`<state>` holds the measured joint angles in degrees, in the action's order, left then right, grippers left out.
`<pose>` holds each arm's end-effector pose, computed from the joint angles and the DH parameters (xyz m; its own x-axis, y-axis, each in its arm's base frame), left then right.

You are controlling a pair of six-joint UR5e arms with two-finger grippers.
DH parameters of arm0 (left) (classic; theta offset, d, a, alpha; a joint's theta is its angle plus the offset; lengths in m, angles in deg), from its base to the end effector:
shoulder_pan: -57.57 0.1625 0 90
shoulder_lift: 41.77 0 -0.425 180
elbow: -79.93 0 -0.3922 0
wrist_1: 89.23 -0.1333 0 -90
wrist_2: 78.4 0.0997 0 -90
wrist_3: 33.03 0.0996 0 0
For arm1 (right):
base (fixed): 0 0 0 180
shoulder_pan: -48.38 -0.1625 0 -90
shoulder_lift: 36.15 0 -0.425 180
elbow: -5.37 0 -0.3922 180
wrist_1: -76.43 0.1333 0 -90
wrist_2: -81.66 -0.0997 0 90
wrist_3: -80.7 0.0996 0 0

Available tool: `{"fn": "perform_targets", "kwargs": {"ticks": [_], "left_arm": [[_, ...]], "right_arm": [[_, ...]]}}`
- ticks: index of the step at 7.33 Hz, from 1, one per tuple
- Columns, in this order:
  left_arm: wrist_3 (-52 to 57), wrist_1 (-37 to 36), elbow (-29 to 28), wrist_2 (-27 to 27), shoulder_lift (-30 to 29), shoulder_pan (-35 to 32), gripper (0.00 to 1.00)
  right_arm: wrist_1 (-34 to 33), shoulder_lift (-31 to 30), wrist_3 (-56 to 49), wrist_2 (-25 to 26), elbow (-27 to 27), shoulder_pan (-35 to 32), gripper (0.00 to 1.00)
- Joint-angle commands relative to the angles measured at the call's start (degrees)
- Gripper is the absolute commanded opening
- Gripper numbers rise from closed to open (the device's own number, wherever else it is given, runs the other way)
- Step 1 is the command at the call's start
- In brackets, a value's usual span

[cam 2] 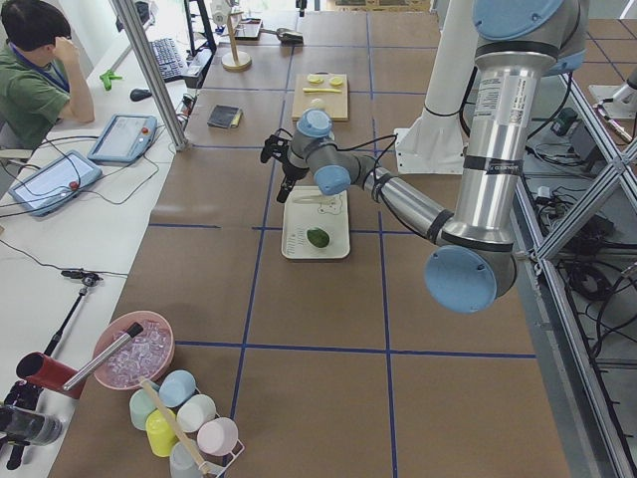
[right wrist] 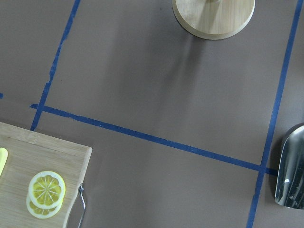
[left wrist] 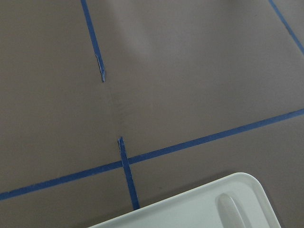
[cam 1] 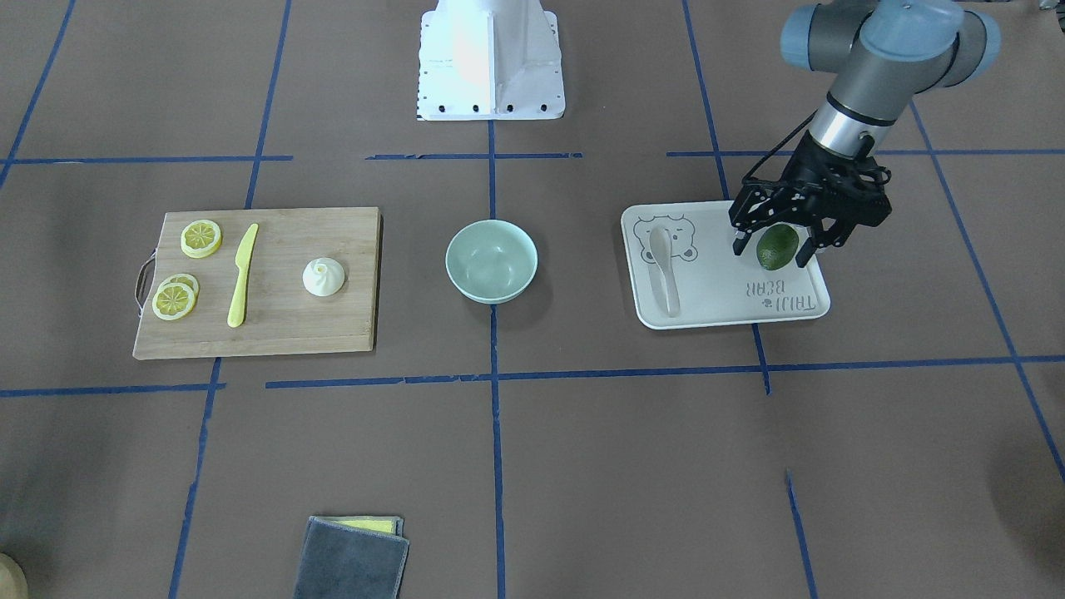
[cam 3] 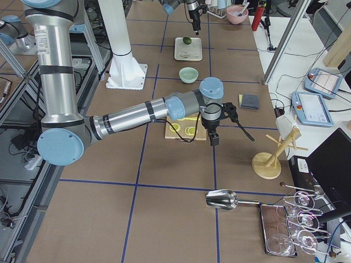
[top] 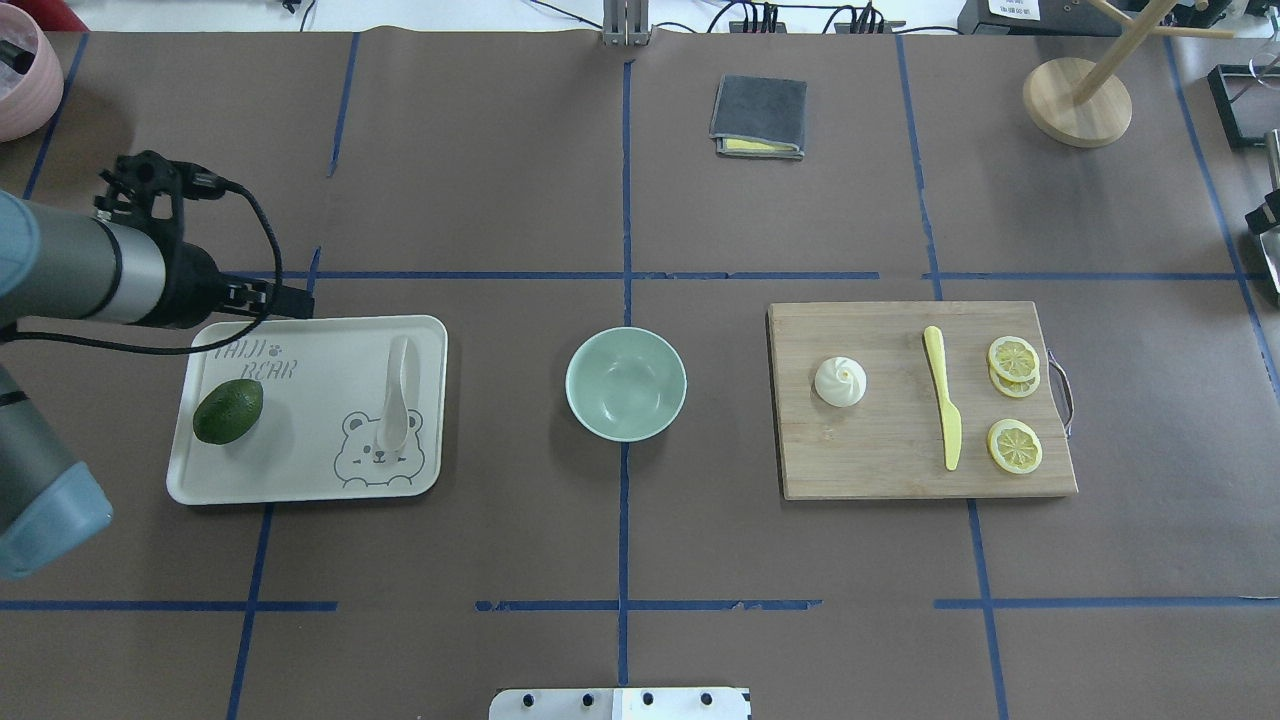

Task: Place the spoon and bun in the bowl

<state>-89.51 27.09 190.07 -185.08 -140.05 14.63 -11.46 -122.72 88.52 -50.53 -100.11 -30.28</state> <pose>0.3252 -0.4456 0.3701 0.6179 0.1476 -0.7722 0.1676 0.9349 0.3128 -0.0363 -0.5190 0.4928 0.6977 -0.2538 0.6699 0.0894 0.9587 0.2701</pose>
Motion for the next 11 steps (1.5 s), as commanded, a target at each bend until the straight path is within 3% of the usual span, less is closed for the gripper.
{"fn": "perform_targets", "kwargs": {"ticks": [1, 3, 7, 8, 9, 10, 11], "left_arm": [[-10.80, -0.22, -5.87, 6.70, -5.58, 7.05, 0.75], [-13.12, -0.22, -8.27, 8.84, -6.14, 9.36, 0.69], [-13.48, -0.22, -11.88, 10.26, -8.68, 11.21, 0.67], [-13.48, -0.22, -11.88, 10.35, -8.69, 11.21, 0.61], [-13.48, -0.22, -11.88, 10.35, -8.69, 11.21, 0.48], [-13.57, -0.22, -11.88, 10.35, -8.69, 11.21, 0.20], [-13.57, -0.22, -11.88, 10.35, -8.69, 11.47, 0.20]], "right_arm": [[0.09, 0.00, 0.09, 0.01, 0.02, 0.00, 1.00], [0.09, 0.00, 0.18, 0.01, 0.02, 0.00, 1.00], [0.00, 0.00, 0.18, 0.01, 0.10, 0.00, 1.00], [0.00, 0.00, 0.18, 0.01, 0.10, 0.00, 1.00], [0.00, -0.09, 0.18, 0.01, 0.10, 0.00, 1.00], [0.00, -0.09, 0.18, 0.01, 0.10, 0.00, 1.00], [0.00, 0.00, 0.27, 0.01, 0.10, 0.00, 1.00]]}}
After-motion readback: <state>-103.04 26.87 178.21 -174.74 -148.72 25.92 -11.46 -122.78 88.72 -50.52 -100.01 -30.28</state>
